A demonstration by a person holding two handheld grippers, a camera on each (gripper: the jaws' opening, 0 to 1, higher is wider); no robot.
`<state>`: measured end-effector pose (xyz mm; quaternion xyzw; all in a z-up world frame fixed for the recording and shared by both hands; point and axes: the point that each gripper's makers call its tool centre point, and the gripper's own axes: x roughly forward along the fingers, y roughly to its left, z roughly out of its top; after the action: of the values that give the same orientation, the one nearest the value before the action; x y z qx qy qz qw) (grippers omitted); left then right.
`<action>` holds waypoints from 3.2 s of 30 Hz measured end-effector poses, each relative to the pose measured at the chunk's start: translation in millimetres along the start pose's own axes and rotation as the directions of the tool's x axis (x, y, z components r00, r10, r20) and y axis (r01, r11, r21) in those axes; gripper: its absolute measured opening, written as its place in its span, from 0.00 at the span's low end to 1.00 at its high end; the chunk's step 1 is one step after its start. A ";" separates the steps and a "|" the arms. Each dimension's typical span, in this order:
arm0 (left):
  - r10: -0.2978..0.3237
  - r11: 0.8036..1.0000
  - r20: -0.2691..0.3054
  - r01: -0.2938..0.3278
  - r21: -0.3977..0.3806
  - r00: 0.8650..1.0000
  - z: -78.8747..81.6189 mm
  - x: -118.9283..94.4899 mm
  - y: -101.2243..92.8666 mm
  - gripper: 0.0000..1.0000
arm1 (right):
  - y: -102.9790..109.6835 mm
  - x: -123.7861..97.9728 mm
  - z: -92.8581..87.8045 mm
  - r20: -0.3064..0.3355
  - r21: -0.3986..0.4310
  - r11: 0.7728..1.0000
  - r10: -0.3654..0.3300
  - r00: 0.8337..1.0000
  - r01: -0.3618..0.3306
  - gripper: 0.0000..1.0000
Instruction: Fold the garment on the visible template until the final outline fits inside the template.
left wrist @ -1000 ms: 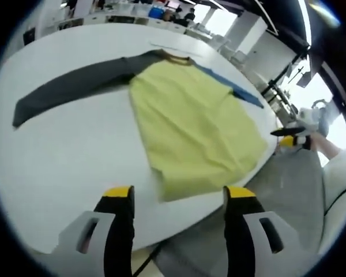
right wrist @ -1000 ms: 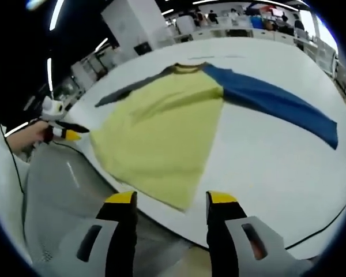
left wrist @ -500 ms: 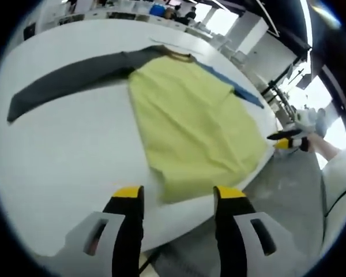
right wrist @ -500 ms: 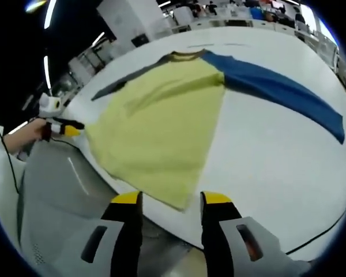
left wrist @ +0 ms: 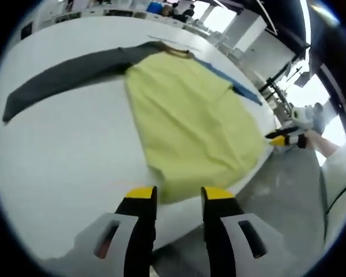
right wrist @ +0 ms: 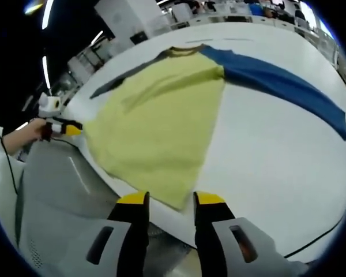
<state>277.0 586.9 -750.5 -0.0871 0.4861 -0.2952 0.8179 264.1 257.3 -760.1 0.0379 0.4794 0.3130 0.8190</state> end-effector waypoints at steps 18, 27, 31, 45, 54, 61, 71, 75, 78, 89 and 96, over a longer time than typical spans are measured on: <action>0.010 0.999 -0.036 -0.009 0.033 0.999 -3.7 6.3 5.4 0.02 | -7.6 2.7 -3.6 0.002 0.022 0.999 -0.025 1.000 0.025 0.08; 0.007 1.000 -0.046 -0.006 0.026 0.999 -3.7 8.8 5.5 0.00 | -7.2 5.4 -3.8 0.001 0.037 0.999 -0.028 1.000 0.028 0.04; 0.004 1.000 -0.048 -0.004 0.015 0.999 -3.6 7.9 5.2 0.00 | -7.6 4.8 -3.0 0.007 0.048 0.998 -0.028 1.000 0.028 0.04; -0.032 0.995 -0.072 0.025 -0.101 0.997 -5.3 -9.5 -4.0 0.00 | -4.0 -11.8 4.6 0.013 0.030 0.999 -0.027 1.000 0.026 0.03; -0.093 0.967 -0.054 0.077 -0.242 0.994 3.6 -26.6 -10.3 0.00 | -4.3 -30.9 18.9 0.055 0.028 0.999 -0.040 0.998 0.038 0.03; -0.086 0.978 -0.043 0.076 -0.197 0.995 15.6 -39.5 -17.2 0.00 | 0.4 -49.1 36.2 0.111 0.031 0.999 -0.040 0.993 0.037 0.03; -0.067 0.993 0.001 0.067 -0.096 0.998 44.0 -60.4 -30.6 0.00 | 5.5 -70.6 59.0 0.175 -0.011 0.998 -0.053 0.983 0.056 0.03; -0.060 0.995 0.001 0.060 -0.080 0.998 40.7 -63.8 -34.3 0.00 | 9.0 -72.1 53.8 0.176 -0.016 0.998 -0.051 0.983 0.055 0.03; -0.054 0.996 -0.008 0.054 -0.077 0.998 34.6 -63.6 -34.7 0.00 | 12.1 -72.3 48.6 0.172 -0.015 0.999 -0.049 0.984 0.052 0.03; -0.046 0.993 -0.073 0.037 -0.113 0.996 -6.8 -50.0 -27.8 0.00 | 11.6 -62.6 14.7 0.119 0.008 0.999 -0.049 0.992 0.048 0.03; -0.029 0.989 -0.112 0.012 -0.148 0.993 -28.7 -37.5 -19.0 0.00 | 8.5 -50.0 -6.8 0.077 0.035 0.998 -0.048 0.996 0.046 0.02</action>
<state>231.9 596.9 -729.1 -0.1350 0.5516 -0.2715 0.7770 237.3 235.0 -722.6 0.0523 0.4530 0.2839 0.8435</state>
